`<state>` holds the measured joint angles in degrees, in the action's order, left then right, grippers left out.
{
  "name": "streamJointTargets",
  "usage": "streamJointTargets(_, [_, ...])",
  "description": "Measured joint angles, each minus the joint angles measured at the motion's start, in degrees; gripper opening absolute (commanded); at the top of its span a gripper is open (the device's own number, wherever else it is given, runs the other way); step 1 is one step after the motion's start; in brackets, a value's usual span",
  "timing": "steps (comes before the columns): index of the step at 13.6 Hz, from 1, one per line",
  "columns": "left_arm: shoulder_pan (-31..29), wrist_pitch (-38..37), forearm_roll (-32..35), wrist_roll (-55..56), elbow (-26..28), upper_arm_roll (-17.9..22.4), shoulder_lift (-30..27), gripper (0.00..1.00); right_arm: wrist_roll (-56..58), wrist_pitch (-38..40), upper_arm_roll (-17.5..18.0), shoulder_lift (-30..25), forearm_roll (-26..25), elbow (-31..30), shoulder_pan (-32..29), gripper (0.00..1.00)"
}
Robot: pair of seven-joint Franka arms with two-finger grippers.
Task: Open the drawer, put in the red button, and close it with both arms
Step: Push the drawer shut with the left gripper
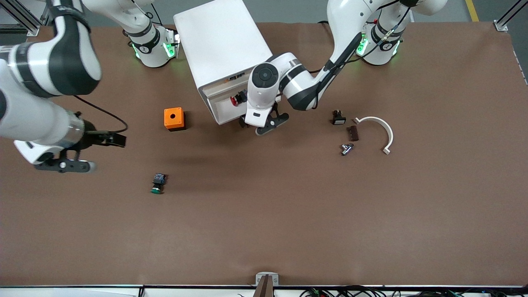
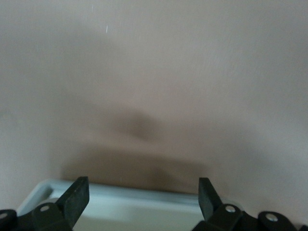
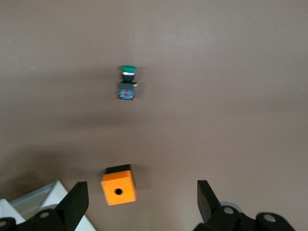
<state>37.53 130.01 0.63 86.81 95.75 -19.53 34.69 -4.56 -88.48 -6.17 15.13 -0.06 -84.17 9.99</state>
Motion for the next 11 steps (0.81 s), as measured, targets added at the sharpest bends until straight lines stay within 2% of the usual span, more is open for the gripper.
streamJointTargets(2, [0.34, 0.00, 0.00, 3.54, 0.40, -2.05, 0.64, 1.00, 6.02, 1.91, -0.03, -0.57, -0.08, 0.63, -3.96, 1.00])
streamJointTargets(5, [2.23, 0.00, 0.00, 6.76, 0.43, -2.61, 1.37, 1.00, 10.19, 3.18, 0.03, -0.89, -0.09, 2.58, -9.07, 1.00])
streamJointTargets(11, [2.30, 0.04, 0.15, 7.54, 0.00, -2.10, 1.38, 1.00, 11.09, 5.57, 0.57, -0.95, -0.28, 3.95, -10.10, 1.00])
